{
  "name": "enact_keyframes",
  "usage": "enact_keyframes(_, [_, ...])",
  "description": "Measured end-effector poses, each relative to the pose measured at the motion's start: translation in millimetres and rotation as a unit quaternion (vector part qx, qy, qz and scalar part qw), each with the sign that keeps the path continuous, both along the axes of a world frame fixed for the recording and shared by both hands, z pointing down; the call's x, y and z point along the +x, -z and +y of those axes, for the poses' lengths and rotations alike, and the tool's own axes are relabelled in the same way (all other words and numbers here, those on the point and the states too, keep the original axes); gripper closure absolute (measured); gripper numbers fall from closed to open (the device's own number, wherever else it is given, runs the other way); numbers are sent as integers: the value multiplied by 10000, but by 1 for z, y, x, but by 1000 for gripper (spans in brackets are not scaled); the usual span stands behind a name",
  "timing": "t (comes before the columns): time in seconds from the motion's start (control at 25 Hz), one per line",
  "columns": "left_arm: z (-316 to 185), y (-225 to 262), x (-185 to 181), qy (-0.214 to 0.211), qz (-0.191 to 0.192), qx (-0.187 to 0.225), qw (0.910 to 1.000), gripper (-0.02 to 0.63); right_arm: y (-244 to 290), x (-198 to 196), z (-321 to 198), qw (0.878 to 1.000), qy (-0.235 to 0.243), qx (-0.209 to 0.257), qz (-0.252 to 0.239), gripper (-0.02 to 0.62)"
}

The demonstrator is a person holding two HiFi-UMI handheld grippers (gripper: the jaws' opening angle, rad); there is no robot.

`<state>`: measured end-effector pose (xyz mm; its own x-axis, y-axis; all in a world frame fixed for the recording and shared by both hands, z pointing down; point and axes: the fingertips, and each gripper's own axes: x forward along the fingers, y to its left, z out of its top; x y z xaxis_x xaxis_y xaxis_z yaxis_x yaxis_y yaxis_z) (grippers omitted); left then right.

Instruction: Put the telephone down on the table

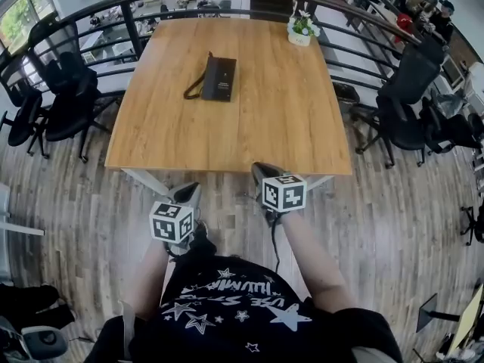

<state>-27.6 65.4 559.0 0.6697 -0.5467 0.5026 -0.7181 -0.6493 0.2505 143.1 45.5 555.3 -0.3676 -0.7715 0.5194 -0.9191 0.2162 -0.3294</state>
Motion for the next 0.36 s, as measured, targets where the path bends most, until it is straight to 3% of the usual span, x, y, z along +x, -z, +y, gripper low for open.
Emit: enact_keyframes(0.36, [11,12,0,131,22,131,9998,604,7,3,17,10000,-11,70,18,597])
